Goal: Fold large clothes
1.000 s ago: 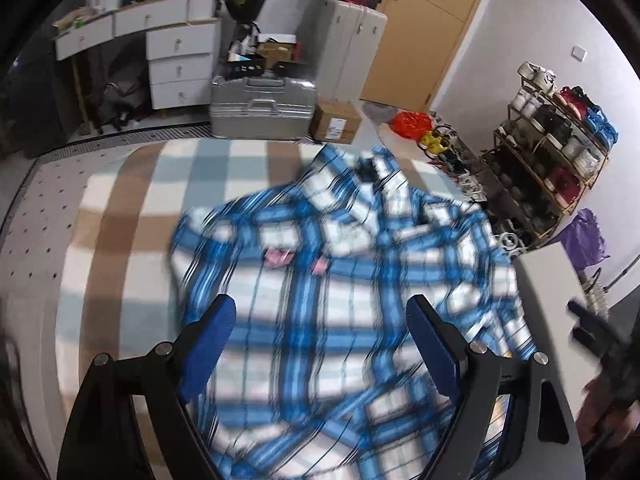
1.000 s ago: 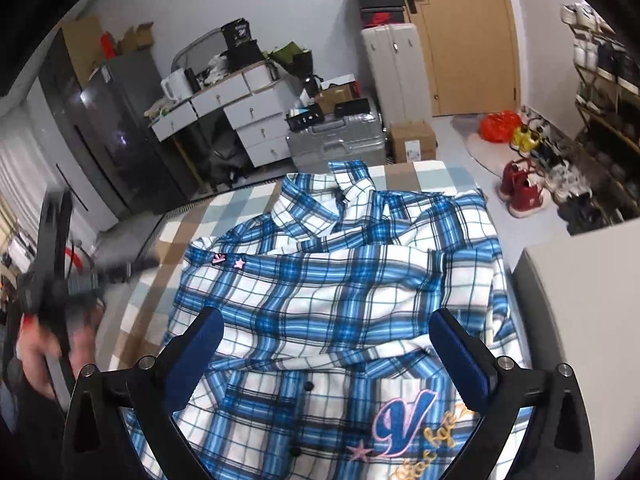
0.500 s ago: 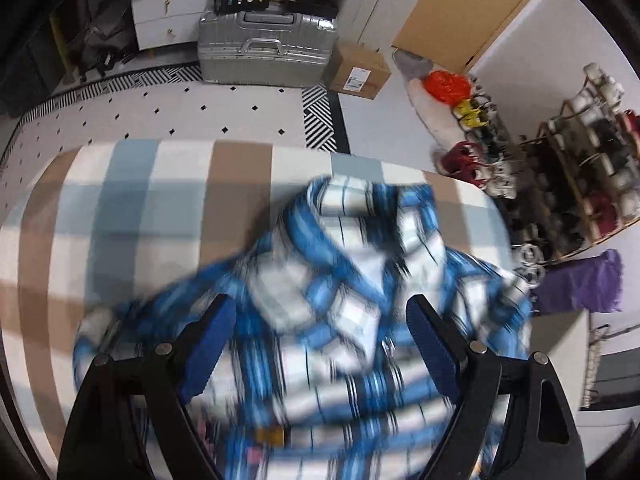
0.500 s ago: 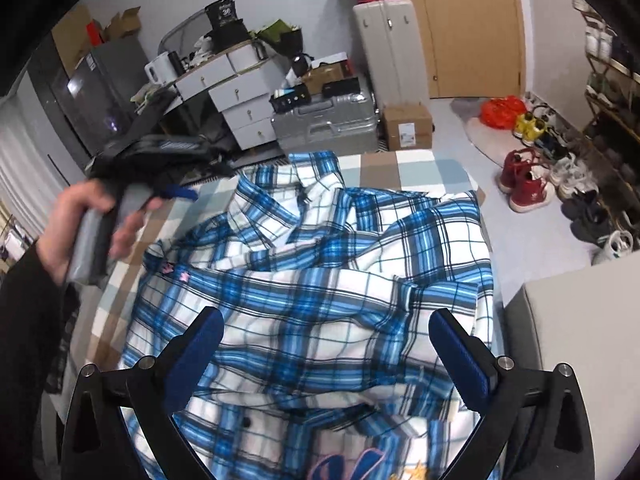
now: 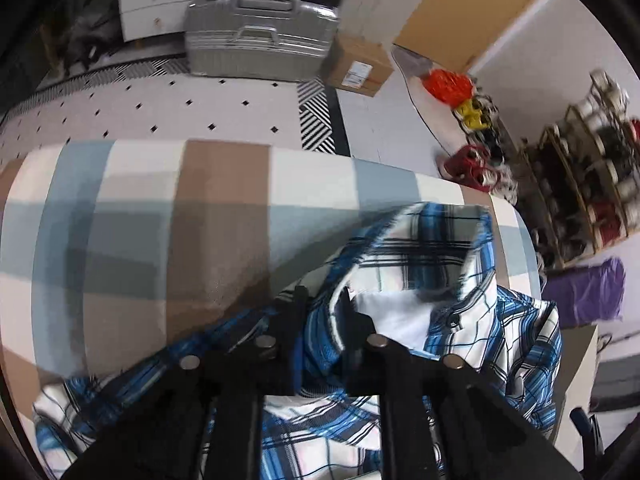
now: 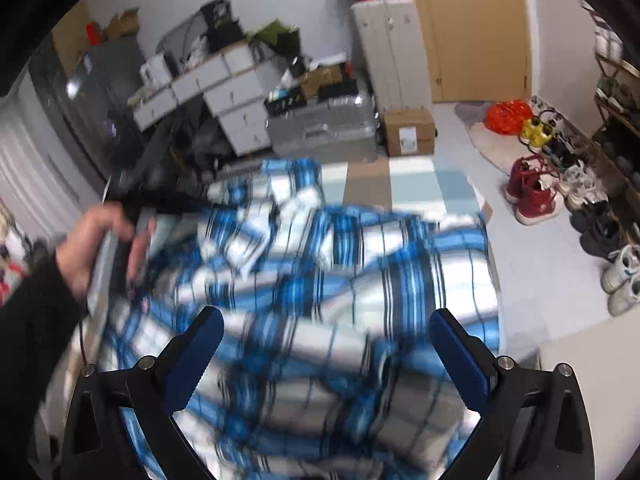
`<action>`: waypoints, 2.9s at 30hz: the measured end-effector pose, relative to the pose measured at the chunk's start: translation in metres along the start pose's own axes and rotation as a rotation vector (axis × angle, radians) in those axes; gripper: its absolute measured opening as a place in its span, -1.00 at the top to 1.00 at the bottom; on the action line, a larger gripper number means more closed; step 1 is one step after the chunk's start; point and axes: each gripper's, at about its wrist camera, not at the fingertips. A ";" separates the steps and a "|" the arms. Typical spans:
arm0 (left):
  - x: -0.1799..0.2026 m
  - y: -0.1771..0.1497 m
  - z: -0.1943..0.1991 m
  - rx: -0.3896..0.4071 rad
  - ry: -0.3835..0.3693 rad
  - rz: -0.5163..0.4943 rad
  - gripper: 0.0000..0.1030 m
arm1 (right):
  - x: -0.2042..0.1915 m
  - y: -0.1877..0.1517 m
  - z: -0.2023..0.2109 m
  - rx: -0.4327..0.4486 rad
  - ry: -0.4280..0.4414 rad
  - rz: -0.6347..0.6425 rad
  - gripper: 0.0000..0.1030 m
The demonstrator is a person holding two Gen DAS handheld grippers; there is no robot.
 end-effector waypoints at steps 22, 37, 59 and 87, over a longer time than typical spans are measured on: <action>0.028 -0.071 0.057 0.102 -0.111 -0.407 0.87 | -0.077 0.127 -0.064 -0.136 -0.205 0.109 -0.98; 0.017 -0.062 0.056 0.126 -0.124 -0.364 0.87 | -0.093 0.090 -0.154 -0.247 -0.372 0.294 0.95; 0.037 -0.166 0.156 0.265 -0.155 -0.312 0.89 | -0.079 -0.026 0.051 0.076 -0.066 0.080 0.95; 0.035 -0.153 0.107 0.275 0.163 -0.359 0.81 | -0.109 -0.019 0.080 0.106 -0.072 0.201 0.96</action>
Point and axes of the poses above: each gripper's, at about its wrist camera, not at the fingertips, and z roughly against the way its jaws point, x to its right, y to its top, and after that the axes turned 3 degrees about -z, right-handed
